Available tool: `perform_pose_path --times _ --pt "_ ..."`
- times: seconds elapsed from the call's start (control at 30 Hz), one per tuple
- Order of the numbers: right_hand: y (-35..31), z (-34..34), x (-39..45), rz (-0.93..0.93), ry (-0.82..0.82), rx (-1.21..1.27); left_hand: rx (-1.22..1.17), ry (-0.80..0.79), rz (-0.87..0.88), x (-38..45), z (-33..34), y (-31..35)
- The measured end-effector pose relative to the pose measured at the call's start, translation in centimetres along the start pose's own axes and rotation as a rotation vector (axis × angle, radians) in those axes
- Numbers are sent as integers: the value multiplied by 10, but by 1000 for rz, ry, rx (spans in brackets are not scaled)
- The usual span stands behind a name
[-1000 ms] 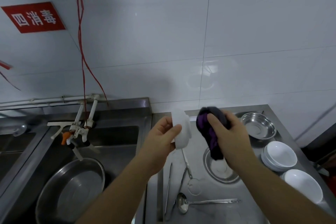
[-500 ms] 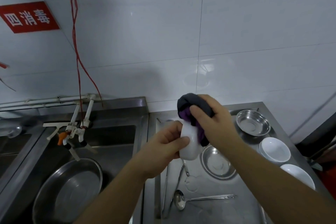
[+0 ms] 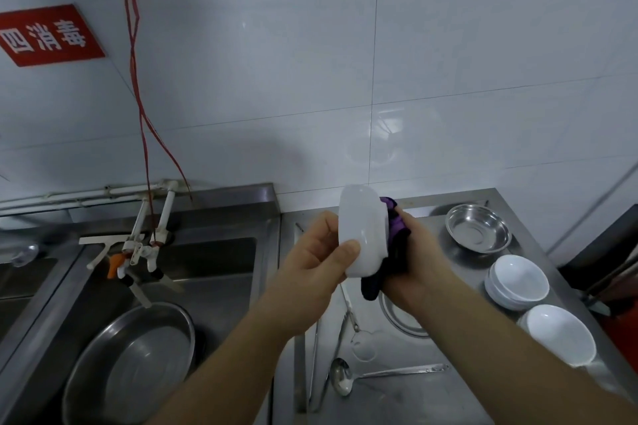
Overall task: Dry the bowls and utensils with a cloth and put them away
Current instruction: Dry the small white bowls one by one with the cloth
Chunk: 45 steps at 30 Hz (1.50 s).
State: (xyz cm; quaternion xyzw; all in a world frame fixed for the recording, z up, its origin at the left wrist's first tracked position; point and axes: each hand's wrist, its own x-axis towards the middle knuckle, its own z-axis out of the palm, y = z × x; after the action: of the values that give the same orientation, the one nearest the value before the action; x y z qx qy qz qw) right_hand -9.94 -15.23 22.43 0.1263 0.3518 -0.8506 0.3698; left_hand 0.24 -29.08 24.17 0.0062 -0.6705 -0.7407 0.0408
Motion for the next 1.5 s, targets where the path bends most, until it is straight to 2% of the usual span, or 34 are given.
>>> perform_pose_path --times 0.13,0.33,0.4,0.57,0.73,0.87,1.0,1.1,1.17,1.3,1.5 --pt "-6 2 2 -20 22 -36 52 -22 -7 1 2 4" --pt "-13 10 0 -205 108 -267 -401 38 -211 0 -8 21" --pt "-11 14 -1 -213 124 -298 -441 90 -246 0 -9 23" --pt "-6 17 -2 -147 146 -159 -310 141 -122 -1 2 14" --pt "8 16 -6 -50 120 -19 74 128 72 -3 13 0" --pt "16 13 -10 -58 123 12 156 101 82 -1 21 -7" --pt "6 14 -10 -156 231 -73 36 82 10 1 10 1" --pt "-1 16 -9 -233 265 -142 -230 112 -152 9 0 11" --pt "-1 18 -9 -245 269 -156 -304 127 -201 12 -6 14" --pt "1 22 -9 -179 289 -116 -178 67 -123 11 -8 13" --pt "12 21 -8 -35 213 -27 341 90 54 6 2 -3"
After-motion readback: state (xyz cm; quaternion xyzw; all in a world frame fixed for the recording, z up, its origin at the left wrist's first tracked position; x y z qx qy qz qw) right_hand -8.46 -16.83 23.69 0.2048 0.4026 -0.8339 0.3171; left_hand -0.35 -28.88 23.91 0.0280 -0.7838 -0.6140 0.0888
